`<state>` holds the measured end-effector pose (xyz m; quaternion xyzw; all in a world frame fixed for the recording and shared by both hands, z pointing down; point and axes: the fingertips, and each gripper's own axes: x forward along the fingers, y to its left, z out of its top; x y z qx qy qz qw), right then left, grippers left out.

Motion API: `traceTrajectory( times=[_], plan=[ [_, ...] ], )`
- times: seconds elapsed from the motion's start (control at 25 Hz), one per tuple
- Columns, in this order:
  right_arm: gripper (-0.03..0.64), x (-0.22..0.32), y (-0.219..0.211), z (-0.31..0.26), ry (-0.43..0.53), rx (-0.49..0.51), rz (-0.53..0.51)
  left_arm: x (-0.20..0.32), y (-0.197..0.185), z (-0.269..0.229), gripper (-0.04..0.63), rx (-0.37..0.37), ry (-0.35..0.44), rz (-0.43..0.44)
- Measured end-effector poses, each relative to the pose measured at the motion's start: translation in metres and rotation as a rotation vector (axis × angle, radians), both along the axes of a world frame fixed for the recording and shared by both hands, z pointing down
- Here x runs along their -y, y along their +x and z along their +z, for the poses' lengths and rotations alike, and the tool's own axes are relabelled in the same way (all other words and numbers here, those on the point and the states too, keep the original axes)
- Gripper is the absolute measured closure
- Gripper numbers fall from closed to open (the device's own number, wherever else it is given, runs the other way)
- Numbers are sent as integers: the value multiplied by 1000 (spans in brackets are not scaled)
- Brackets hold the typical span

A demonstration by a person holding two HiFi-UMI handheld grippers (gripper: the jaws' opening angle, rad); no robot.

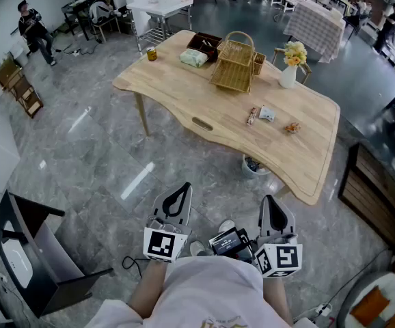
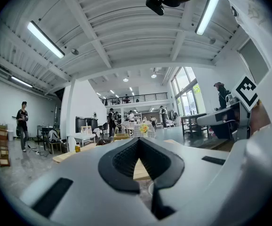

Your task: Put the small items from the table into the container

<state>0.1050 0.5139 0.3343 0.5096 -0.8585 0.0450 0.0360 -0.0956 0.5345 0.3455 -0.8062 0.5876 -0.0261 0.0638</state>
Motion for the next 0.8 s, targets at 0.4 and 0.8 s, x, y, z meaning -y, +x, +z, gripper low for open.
traceTrajectory(
  times=[0.4, 0.8],
  plan=[
    [598, -3, 2, 3, -9, 15, -13, -6, 9, -3, 592, -36, -62, -24],
    [598, 8, -1, 11, -44, 55, -3, 0, -4, -6, 592, -31, -63, -45]
  ],
)
